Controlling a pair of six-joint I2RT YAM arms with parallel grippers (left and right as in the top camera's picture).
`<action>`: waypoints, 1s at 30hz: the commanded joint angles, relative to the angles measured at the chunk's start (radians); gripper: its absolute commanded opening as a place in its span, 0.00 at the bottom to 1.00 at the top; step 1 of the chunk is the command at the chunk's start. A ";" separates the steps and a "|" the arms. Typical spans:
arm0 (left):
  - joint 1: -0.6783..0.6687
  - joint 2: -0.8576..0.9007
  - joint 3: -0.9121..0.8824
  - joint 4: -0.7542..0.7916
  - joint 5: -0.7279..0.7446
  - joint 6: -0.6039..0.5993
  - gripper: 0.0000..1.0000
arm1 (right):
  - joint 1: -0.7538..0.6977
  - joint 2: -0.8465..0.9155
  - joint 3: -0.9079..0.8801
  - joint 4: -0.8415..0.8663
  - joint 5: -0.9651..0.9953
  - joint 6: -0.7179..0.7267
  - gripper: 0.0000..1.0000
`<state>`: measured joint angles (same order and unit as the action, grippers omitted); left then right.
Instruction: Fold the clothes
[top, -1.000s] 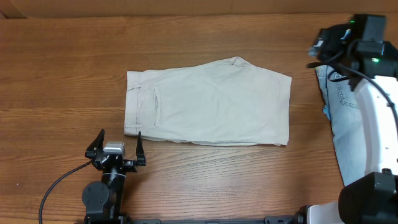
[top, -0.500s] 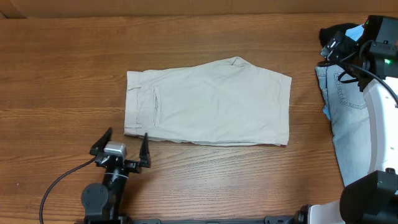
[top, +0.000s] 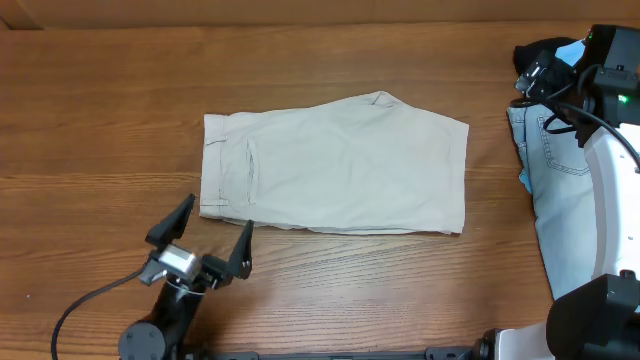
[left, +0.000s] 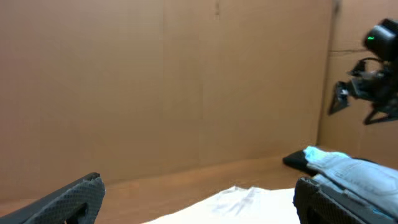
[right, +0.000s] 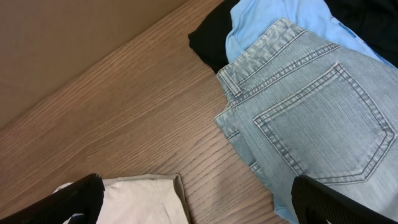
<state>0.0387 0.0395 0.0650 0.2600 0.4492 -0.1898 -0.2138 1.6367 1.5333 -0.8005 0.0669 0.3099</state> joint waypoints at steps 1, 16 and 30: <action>-0.006 0.074 0.129 -0.063 -0.062 0.042 1.00 | -0.001 0.004 0.019 0.005 0.010 -0.002 1.00; -0.006 0.995 0.998 -0.947 -0.235 0.193 1.00 | -0.001 0.004 0.019 0.005 0.010 -0.002 1.00; 0.018 1.650 1.499 -1.376 -0.192 0.309 1.00 | -0.001 0.004 0.019 0.005 0.010 -0.002 1.00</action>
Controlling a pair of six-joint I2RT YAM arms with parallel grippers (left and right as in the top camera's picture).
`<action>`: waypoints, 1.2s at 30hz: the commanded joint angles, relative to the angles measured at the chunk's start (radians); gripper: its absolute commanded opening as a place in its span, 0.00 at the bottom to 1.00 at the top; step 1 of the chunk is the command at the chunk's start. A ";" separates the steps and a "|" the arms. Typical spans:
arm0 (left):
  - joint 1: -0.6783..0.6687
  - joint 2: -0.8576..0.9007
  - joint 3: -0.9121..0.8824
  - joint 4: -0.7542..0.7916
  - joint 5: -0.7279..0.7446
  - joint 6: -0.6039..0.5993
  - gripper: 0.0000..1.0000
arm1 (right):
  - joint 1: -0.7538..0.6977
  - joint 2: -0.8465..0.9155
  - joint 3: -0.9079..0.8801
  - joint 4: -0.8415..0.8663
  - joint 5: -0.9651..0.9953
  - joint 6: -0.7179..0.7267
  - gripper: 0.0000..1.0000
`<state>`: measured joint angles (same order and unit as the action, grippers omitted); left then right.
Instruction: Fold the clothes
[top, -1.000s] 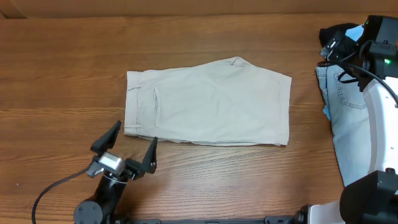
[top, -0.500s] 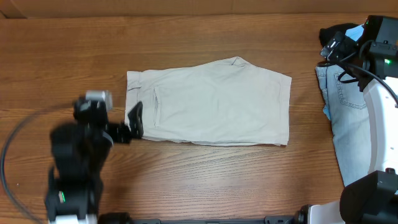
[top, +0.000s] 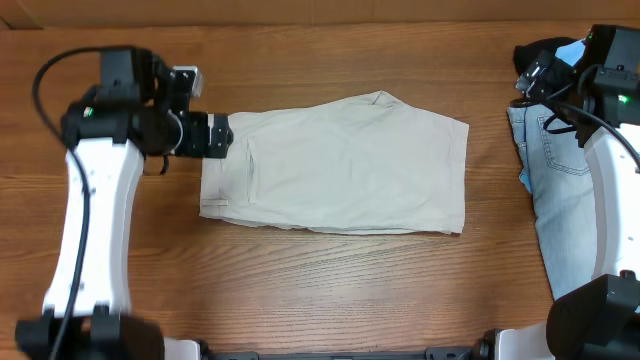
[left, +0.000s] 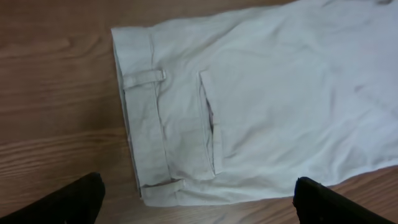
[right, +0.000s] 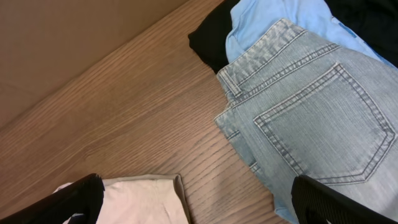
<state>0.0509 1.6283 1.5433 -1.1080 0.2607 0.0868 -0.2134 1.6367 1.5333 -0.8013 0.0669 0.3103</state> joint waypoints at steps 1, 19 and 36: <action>0.008 0.085 0.021 -0.001 -0.032 0.032 1.00 | -0.001 0.004 0.019 0.006 0.010 -0.002 1.00; 0.208 0.451 0.021 0.140 0.190 0.132 1.00 | -0.001 0.004 0.019 0.006 0.010 -0.002 1.00; 0.222 0.668 0.021 0.129 0.415 0.253 0.87 | -0.001 0.004 0.019 0.006 0.010 -0.002 1.00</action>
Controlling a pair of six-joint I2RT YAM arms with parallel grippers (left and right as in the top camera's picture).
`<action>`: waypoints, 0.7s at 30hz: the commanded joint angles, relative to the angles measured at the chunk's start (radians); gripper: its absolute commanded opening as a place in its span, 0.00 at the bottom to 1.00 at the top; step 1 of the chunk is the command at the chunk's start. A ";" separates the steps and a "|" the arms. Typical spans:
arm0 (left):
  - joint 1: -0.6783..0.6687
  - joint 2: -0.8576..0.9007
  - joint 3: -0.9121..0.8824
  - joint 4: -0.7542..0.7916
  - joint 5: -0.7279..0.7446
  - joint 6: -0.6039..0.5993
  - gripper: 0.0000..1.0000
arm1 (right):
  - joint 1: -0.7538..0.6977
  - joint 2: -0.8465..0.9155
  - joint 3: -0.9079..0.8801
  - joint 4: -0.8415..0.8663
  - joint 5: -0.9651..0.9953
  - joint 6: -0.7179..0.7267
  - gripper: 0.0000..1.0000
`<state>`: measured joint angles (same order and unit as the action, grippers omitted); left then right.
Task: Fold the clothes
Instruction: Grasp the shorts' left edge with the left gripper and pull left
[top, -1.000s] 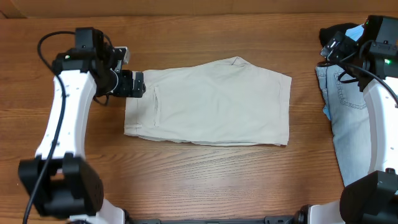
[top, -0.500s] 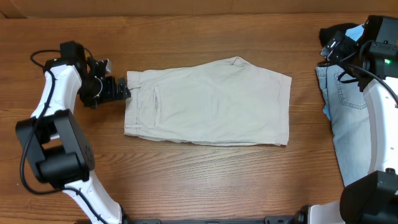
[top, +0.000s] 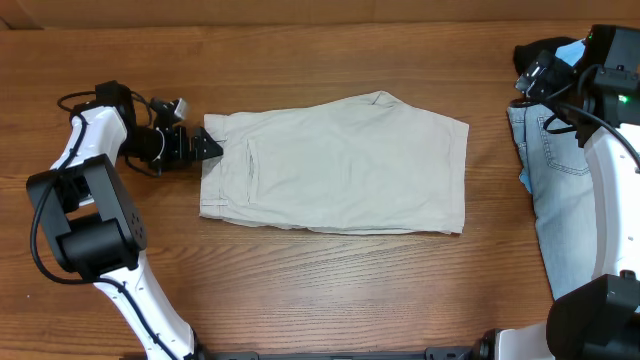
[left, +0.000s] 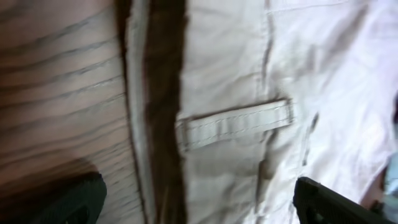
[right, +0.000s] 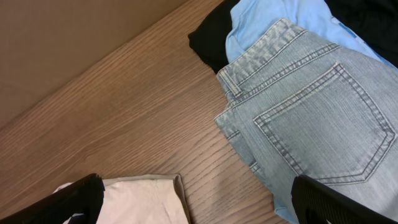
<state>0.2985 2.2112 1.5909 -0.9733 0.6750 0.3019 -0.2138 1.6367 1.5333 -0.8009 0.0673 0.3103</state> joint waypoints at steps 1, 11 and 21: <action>-0.031 0.086 -0.027 -0.010 -0.005 0.043 0.63 | -0.001 0.004 0.019 0.005 0.010 -0.002 1.00; -0.047 0.086 -0.027 -0.016 -0.026 0.042 0.18 | -0.001 0.004 0.019 0.005 0.010 -0.002 1.00; -0.002 0.084 0.009 -0.044 -0.238 -0.147 0.04 | -0.001 0.004 0.019 0.005 0.010 -0.002 1.00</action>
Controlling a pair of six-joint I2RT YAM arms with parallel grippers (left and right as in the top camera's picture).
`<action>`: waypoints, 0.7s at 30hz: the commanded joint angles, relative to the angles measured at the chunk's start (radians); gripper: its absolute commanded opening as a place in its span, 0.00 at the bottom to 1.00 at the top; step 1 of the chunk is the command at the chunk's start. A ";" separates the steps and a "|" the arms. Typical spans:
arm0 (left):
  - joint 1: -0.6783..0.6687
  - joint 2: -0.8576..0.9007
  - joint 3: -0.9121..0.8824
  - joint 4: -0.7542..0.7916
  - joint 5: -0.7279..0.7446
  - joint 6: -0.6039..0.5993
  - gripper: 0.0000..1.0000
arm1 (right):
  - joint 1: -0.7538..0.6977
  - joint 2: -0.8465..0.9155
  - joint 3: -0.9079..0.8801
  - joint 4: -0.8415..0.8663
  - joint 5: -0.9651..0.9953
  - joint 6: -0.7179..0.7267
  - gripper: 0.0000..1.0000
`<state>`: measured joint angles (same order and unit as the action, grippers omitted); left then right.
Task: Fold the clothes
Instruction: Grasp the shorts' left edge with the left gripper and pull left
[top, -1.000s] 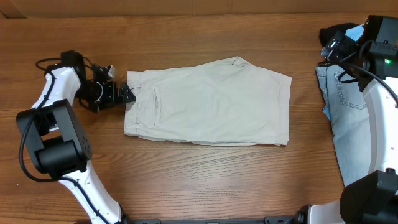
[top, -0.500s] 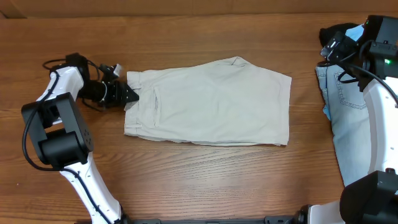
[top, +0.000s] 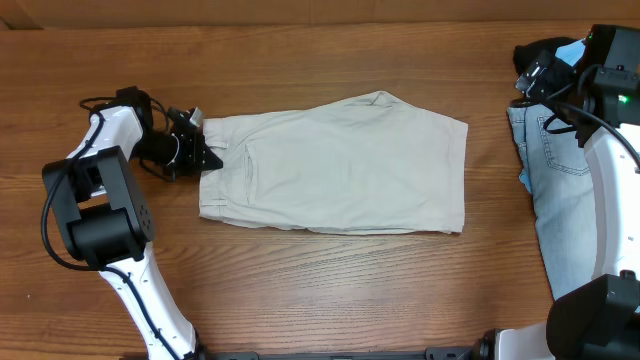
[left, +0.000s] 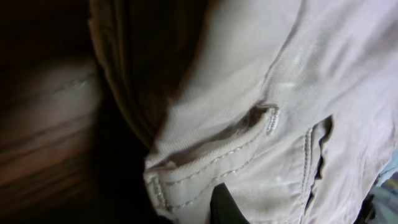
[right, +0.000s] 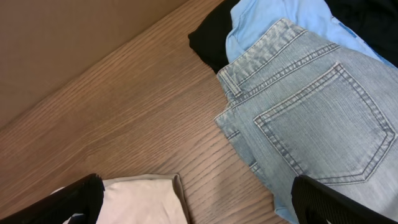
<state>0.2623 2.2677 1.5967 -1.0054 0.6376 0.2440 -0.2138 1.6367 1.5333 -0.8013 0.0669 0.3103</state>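
Observation:
Beige shorts (top: 340, 165) lie flat in the middle of the wooden table, waistband to the left. My left gripper (top: 197, 143) is at the waistband's upper left corner, shut on the waistband (left: 205, 143), which fills the left wrist view. One dark fingertip (left: 224, 205) presses on the cloth; the other is hidden in shadow. My right gripper (top: 545, 75) hangs open at the far right, above the pile of other clothes. Between its fingers (right: 81, 196) the right wrist view shows a corner of the shorts (right: 143, 199).
Blue jeans (top: 560, 190) lie along the table's right edge, with a light blue garment (right: 273, 18) and a black one (right: 208, 40) behind them. A cardboard wall (right: 74, 43) stands along the back. Bare wood table (top: 320, 290) shows in front of the shorts.
My left gripper moved right from just beside the waistband onto its upper left corner and shut on it. The cloth there is now bunched. The right arm has not moved.
My left gripper was open low at the table's front left. Then it was open over the waistband end of the shorts, then down at the waistband's edge, and now it is shut on that corner. The right gripper stayed open over the jeans throughout.

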 joint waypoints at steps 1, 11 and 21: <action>0.045 0.027 0.017 -0.021 -0.200 -0.091 0.04 | -0.001 0.004 0.019 0.006 0.010 -0.002 1.00; 0.143 0.027 0.328 -0.277 -0.314 -0.159 0.04 | -0.001 0.004 0.019 0.006 0.010 -0.002 1.00; 0.104 0.027 0.796 -0.586 -0.334 -0.167 0.04 | -0.001 0.004 0.019 0.005 0.010 -0.002 1.00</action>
<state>0.3912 2.2948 2.2791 -1.5570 0.3096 0.1017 -0.2138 1.6367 1.5333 -0.8009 0.0669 0.3099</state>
